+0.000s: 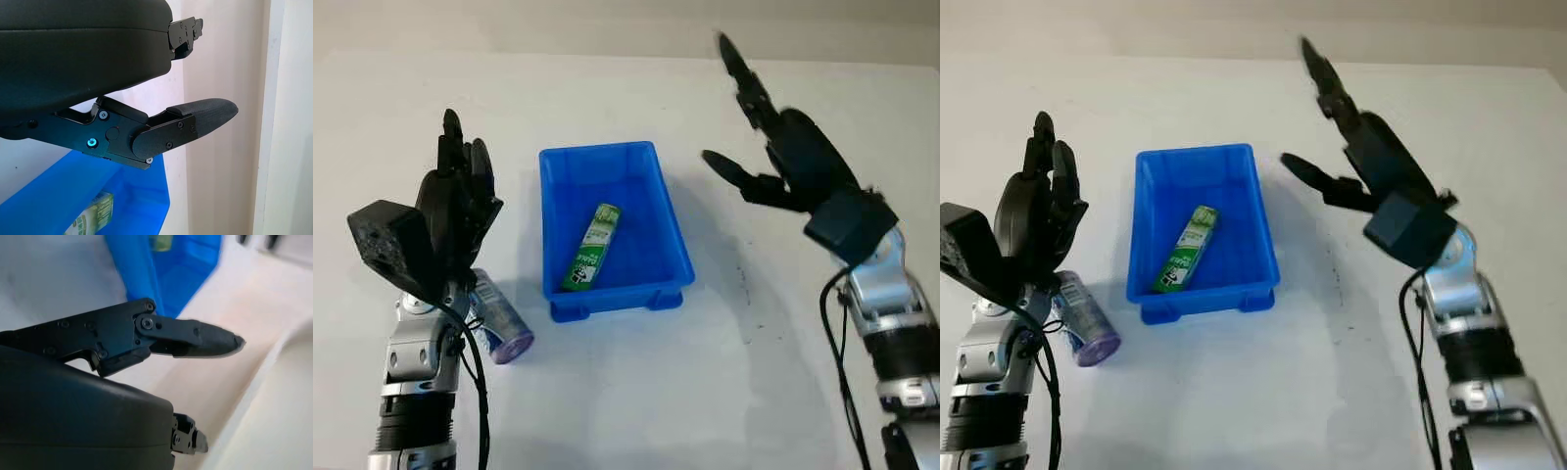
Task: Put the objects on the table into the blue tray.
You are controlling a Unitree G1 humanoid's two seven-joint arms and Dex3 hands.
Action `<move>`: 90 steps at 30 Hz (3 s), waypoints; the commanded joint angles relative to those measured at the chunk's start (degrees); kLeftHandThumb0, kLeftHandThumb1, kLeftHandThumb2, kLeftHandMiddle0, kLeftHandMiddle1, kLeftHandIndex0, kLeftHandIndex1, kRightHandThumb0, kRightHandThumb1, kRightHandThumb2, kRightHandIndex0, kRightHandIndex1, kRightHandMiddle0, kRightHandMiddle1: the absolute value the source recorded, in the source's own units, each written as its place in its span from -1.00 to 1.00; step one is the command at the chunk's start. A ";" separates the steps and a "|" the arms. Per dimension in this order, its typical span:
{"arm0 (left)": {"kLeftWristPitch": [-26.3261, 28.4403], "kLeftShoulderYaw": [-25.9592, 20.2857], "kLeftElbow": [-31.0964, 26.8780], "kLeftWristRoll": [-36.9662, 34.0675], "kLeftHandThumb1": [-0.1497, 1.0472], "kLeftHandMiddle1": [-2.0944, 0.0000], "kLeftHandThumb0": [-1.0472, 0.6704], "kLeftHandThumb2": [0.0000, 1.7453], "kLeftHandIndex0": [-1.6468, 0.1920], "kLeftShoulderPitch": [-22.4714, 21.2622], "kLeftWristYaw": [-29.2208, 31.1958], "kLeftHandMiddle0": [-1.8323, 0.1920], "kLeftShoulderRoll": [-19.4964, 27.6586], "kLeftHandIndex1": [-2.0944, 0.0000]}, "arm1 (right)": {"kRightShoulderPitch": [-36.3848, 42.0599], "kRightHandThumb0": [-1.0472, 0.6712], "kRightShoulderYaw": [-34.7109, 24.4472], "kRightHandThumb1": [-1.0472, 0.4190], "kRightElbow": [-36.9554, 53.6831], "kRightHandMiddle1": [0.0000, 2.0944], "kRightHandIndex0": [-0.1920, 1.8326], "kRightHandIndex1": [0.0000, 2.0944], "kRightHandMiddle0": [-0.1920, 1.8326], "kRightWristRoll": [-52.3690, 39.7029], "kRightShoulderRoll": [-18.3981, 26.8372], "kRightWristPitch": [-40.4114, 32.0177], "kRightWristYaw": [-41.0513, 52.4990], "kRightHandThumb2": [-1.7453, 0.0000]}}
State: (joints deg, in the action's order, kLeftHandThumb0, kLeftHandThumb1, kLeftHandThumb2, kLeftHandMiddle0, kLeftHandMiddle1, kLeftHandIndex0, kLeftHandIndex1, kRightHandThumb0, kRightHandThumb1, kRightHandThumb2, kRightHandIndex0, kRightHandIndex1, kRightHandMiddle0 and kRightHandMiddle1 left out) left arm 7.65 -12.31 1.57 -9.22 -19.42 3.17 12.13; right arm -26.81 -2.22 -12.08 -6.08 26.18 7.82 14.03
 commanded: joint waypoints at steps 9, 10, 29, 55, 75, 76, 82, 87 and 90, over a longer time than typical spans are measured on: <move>0.46 -0.66 -0.39 -0.14 1.00 1.00 -0.65 -0.19 1.00 0.01 0.51 1.00 0.69 1.00 | 6.14 -0.65 -5.95 -1.00 10.04 -1.00 -1.00 -1.00 -1.00 -5.69 -3.17 -15.81 -1.56 0.19; 0.48 -0.67 -0.33 -0.11 1.00 1.00 -0.65 -0.18 1.00 -0.01 0.57 1.00 0.73 1.00 | 6.33 -0.65 -6.19 -1.00 10.18 -1.00 -1.00 -1.00 -1.00 -5.69 -3.35 -16.45 -1.75 0.19; -5.62 -1.08 -4.74 1.17 1.00 1.00 -0.64 -0.23 1.00 2.21 11.67 1.00 10.88 1.00 | 8.68 -0.65 -7.38 -1.00 12.56 -1.00 -1.00 -1.00 -1.00 -5.51 -7.15 -18.68 -3.75 0.17; -12.08 -5.88 -22.49 14.41 0.53 0.94 -0.57 -0.93 0.68 8.90 46.11 0.71 54.17 0.92 | 8.56 -0.69 -8.60 -1.00 13.04 -1.00 -1.00 -1.00 -1.00 -5.56 -8.00 -19.37 -3.06 0.19; -23.39 0.53 -21.66 27.69 0.54 0.94 -0.50 -0.93 0.55 16.80 48.20 0.58 56.36 0.92 | 7.71 -0.66 -8.94 -1.00 11.20 -1.00 -1.00 -1.00 -1.00 -6.20 -8.26 -18.21 -1.93 0.15; -23.76 0.63 -21.79 27.66 0.55 0.93 -0.50 -0.93 0.54 16.89 48.34 0.56 56.40 0.92 | 7.71 -0.66 -8.94 -1.00 11.09 -1.00 -1.00 -1.00 -1.00 -6.14 -8.23 -18.10 -1.92 0.15; -30.85 -1.46 -24.26 27.52 0.49 0.91 -0.47 -0.94 0.34 21.29 43.92 0.37 53.00 0.86 | 7.52 -0.65 -9.01 -1.00 11.31 -1.00 -1.00 -1.00 -1.00 -6.50 -8.24 -18.16 -1.66 0.14; -31.83 -1.55 -27.20 27.61 0.50 0.92 -0.40 -0.93 0.29 22.93 42.36 0.33 51.21 0.87 | 7.38 -0.66 -9.10 -1.00 10.89 -1.00 -1.00 -1.00 -1.00 -6.55 -8.54 -17.69 -1.61 0.16; -32.28 -1.02 -28.11 27.01 0.49 0.92 -0.38 -0.94 0.24 23.86 41.18 0.29 49.42 0.86 | 7.77 -0.66 -9.10 -1.00 11.13 -1.00 -1.00 -1.00 -1.00 -6.54 -8.77 -17.84 -1.84 0.17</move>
State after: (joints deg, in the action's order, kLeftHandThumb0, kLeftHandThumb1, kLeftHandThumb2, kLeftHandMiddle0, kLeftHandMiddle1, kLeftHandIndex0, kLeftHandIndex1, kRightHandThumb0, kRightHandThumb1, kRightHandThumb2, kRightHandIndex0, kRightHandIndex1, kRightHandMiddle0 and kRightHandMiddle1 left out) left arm -24.22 -13.47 -25.67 18.22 3.55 45.00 62.60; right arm -18.87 -10.75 -1.28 -12.44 17.71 -10.57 12.26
